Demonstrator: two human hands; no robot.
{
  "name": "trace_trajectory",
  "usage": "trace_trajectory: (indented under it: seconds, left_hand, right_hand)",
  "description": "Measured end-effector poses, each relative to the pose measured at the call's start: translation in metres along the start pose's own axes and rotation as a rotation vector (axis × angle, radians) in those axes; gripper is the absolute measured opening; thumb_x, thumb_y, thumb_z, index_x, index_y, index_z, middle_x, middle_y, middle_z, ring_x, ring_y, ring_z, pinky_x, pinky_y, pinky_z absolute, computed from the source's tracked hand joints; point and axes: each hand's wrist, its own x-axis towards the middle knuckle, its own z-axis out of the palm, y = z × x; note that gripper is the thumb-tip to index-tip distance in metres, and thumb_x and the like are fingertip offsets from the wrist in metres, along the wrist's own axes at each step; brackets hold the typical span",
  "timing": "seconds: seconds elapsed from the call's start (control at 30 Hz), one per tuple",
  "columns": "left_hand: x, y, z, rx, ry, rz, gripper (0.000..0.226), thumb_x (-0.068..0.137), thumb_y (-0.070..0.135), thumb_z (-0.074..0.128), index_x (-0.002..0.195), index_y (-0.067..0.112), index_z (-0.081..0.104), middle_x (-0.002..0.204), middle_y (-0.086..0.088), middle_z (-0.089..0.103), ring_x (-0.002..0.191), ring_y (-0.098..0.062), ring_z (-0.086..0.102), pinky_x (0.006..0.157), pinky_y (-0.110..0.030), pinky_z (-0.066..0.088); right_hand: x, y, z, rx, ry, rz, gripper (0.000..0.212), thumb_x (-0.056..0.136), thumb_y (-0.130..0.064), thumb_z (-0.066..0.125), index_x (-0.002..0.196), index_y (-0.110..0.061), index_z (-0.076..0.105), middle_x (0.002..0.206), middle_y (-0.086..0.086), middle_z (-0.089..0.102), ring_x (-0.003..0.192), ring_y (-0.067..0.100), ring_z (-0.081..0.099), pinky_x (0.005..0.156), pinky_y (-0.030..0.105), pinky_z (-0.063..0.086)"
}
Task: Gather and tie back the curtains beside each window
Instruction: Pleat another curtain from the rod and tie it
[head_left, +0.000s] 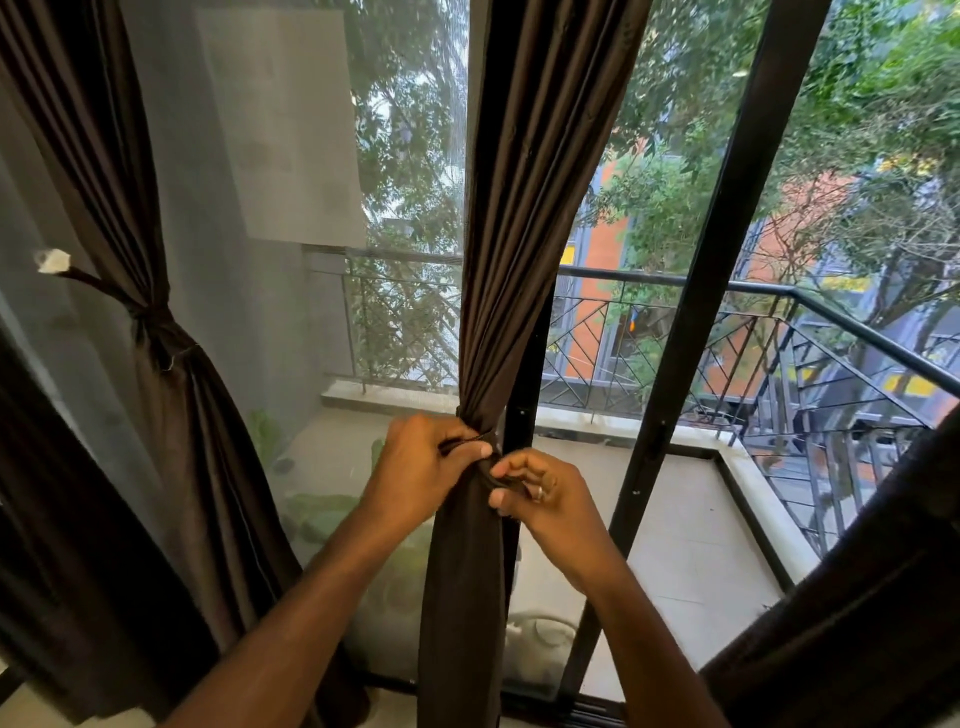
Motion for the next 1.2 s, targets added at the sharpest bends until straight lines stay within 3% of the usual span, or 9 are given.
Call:
trace_trajectory:
  seconds: [0.13, 0.23, 0.4, 0.53, 0.63, 0.73, 0.83, 1.0, 1.2]
  left_hand:
    - [-0.005, -0.005, 0.01, 0.053, 0.02, 0.144, 0.034, 0.092, 0.041, 0.057, 0.088, 0.015, 0.077, 0.077, 0.005, 0.073, 0.071, -0.011, 0.067, 0.067, -0.039, 0.054]
    - [-0.01, -0.004, 0.017, 0.077, -0.038, 0.227, 0.036, 0.101, 0.034, 0.042, 0.093, 0.013, 0.07, 0.085, 0.003, 0.067, 0.079, -0.016, 0.061, 0.071, -0.038, 0.05]
    - [-0.02, -0.001, 0.02, -0.066, -0.024, 0.172, 0.037, 0.106, 0.039, 0.038, 0.093, 0.016, 0.064, 0.085, 0.006, 0.063, 0.081, -0.014, 0.061, 0.071, -0.038, 0.049]
    - [-0.022, 0.002, 0.029, 0.002, 0.066, 0.17, 0.038, 0.105, 0.037, 0.04, 0.098, 0.01, 0.066, 0.088, 0.0, 0.068, 0.08, -0.017, 0.064, 0.07, -0.038, 0.05]
    - [-0.018, 0.001, 0.028, 0.012, 0.162, 0.103, 0.04, 0.105, 0.036, 0.038, 0.084, 0.013, 0.061, 0.076, 0.004, 0.062, 0.069, -0.01, 0.057, 0.063, -0.029, 0.042]
    - [-0.016, 0.005, 0.028, 0.034, 0.19, 0.083, 0.041, 0.103, 0.035, 0.037, 0.08, 0.011, 0.06, 0.072, 0.002, 0.061, 0.066, -0.011, 0.056, 0.062, -0.026, 0.039]
    - [-0.013, 0.011, 0.029, 0.151, 0.213, 0.098, 0.041, 0.101, 0.034, 0.035, 0.078, 0.01, 0.059, 0.068, -0.003, 0.06, 0.06, -0.016, 0.055, 0.058, -0.03, 0.04]
    - [-0.009, 0.013, 0.024, 0.276, 0.234, 0.081, 0.022, 0.097, 0.022, 0.049, 0.08, 0.012, 0.057, 0.07, -0.004, 0.061, 0.058, -0.013, 0.047, 0.058, -0.025, 0.03]
    - [-0.006, 0.005, 0.01, 0.431, 0.01, 0.243, 0.012, 0.095, 0.02, 0.061, 0.091, 0.009, 0.058, 0.08, -0.009, 0.063, 0.07, -0.025, 0.057, 0.063, -0.031, 0.04]
  right_hand:
    - [0.001, -0.025, -0.011, -0.157, 0.038, -0.17, 0.029, 0.094, 0.002, 0.066, 0.098, -0.024, 0.078, 0.087, -0.01, 0.075, 0.082, 0.014, 0.073, 0.079, 0.025, 0.058]
    - [0.006, -0.054, -0.015, -0.187, 0.074, -0.323, 0.038, 0.091, 0.007, 0.068, 0.096, -0.03, 0.075, 0.089, -0.018, 0.075, 0.088, 0.007, 0.073, 0.08, 0.019, 0.057]
    - [0.01, -0.061, -0.002, 0.051, 0.175, -0.27, 0.027, 0.085, 0.005, 0.076, 0.101, -0.012, 0.064, 0.082, 0.003, 0.076, 0.078, 0.014, 0.075, 0.07, 0.023, 0.058]
    - [0.009, -0.055, 0.005, 0.07, 0.25, -0.288, 0.042, 0.081, -0.015, 0.086, 0.109, -0.016, 0.054, 0.083, 0.001, 0.076, 0.068, 0.022, 0.069, 0.063, 0.036, 0.053]
    - [0.006, -0.041, -0.001, -0.185, 0.168, -0.417, 0.055, 0.083, -0.015, 0.079, 0.126, -0.009, 0.045, 0.11, -0.023, 0.068, 0.099, 0.006, 0.068, 0.081, 0.018, 0.049]
    - [0.008, -0.027, -0.002, -0.545, 0.163, -0.558, 0.054, 0.086, -0.021, 0.075, 0.132, -0.023, 0.048, 0.124, -0.013, 0.06, 0.116, 0.011, 0.059, 0.096, 0.033, 0.046]
    - [0.016, -0.02, 0.006, -0.792, 0.26, -0.693, 0.038, 0.092, -0.018, 0.069, 0.13, -0.018, 0.064, 0.123, -0.005, 0.068, 0.108, 0.021, 0.062, 0.089, 0.04, 0.042]
    - [0.02, -0.013, 0.022, -0.677, 0.336, -0.642, 0.037, 0.091, -0.005, 0.07, 0.127, -0.013, 0.069, 0.12, 0.003, 0.059, 0.103, 0.025, 0.056, 0.086, 0.04, 0.048]
    - [0.023, -0.024, 0.024, -0.638, 0.247, -0.493, 0.026, 0.086, -0.013, 0.05, 0.104, -0.013, 0.07, 0.103, -0.004, 0.038, 0.091, 0.018, 0.049, 0.073, 0.044, 0.052]
